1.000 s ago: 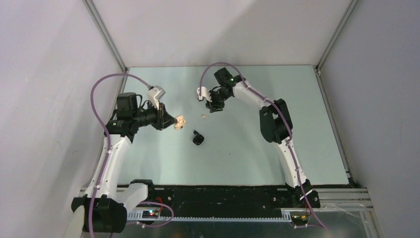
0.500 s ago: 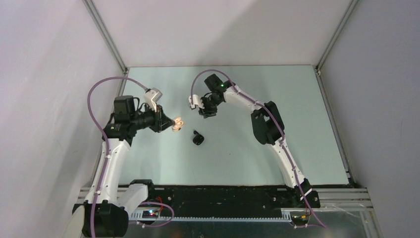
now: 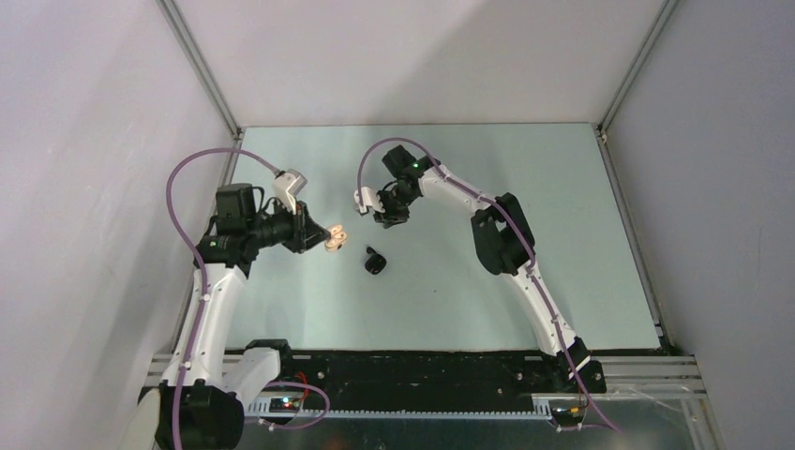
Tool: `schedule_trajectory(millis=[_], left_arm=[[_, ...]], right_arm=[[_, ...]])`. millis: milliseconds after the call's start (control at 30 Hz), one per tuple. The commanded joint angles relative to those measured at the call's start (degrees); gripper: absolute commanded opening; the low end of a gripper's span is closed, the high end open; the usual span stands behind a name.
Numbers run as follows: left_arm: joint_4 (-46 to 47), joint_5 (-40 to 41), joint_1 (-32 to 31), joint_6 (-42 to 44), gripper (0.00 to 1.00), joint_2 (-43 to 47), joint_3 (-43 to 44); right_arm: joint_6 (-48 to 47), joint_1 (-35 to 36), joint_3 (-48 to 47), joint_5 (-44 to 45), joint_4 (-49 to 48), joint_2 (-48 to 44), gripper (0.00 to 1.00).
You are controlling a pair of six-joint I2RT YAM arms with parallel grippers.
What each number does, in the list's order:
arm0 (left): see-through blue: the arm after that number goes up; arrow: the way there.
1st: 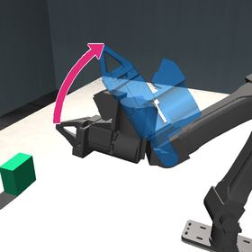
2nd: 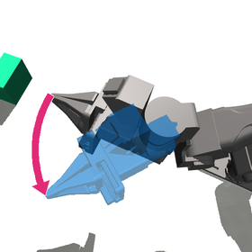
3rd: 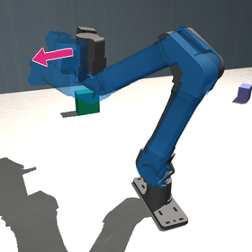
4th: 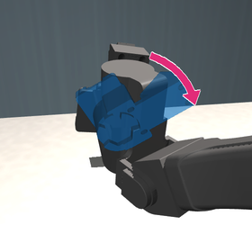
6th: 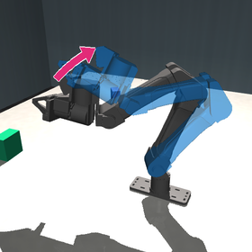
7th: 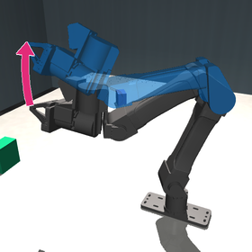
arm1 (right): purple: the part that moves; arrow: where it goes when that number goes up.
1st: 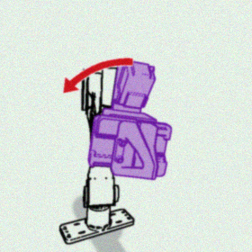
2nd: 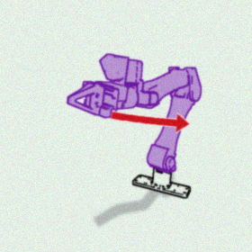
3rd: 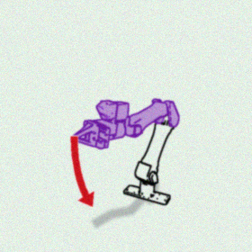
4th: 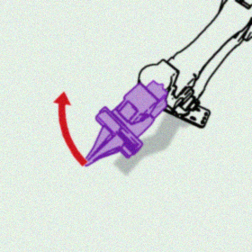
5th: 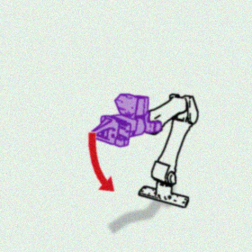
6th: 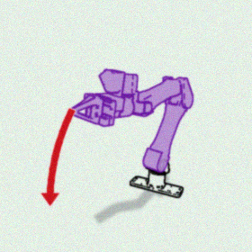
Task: Insert the wireless bluetooth earbuds into the charging case
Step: Move the earbud to the center of the board.
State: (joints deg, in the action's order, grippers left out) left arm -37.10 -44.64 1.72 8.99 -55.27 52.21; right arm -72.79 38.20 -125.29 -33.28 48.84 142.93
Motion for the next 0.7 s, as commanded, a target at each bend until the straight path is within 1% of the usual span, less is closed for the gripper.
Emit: schedule_trajectory(millis=[0, 133, 200, 333, 500, 533, 600, 667], left_arm=[[0.81, -0.26, 0.57, -0.38, 0.00, 1.32, -0.01], [0.87, -0.92, 0.63, 0.12, 0.00, 0.74, 0.09], [0.88, -1.43, 0.61, 0.44, 0.00, 0.08, 0.29], [0.92, -2.61, 0.65, 1.44, 0.00, -1.42, 1.22], [0.97, -3.41, 0.59, 2.65, 0.00, -3.49, 2.42], [0.97, -3.54, 0.57, 2.75, 0.00, -3.78, 2.76], [1.17, -3.80, 0.62, 2.89, 0.00, -4.62, 3.13], [1.40, -4.14, 0.60, 3.01, 0.00, -5.17, 3.31]], right_arm=[[-0.90, 0.36, -2.06, 2.28, 2.76, 0.99, 0.32], [2.88, 0.27, -1.07, 4.49, 3.08, 0.06, 0.26], [6.76, 0.15, 0.12, 5.67, 2.22, -0.84, 0.23], [19.25, -0.49, 4.12, 6.46, 0.16, -4.03, 0.23], [33.08, -2.14, 15.91, 8.09, -7.34, -10.40, 0.22], [36.43, -2.19, 19.13, 10.15, -8.36, -12.22, 0.23], [39.14, -1.50, 24.76, 14.86, -11.75, -15.32, 0.22], [42.54, -1.11, 29.83, 17.73, -14.75, -18.37, 0.21]])
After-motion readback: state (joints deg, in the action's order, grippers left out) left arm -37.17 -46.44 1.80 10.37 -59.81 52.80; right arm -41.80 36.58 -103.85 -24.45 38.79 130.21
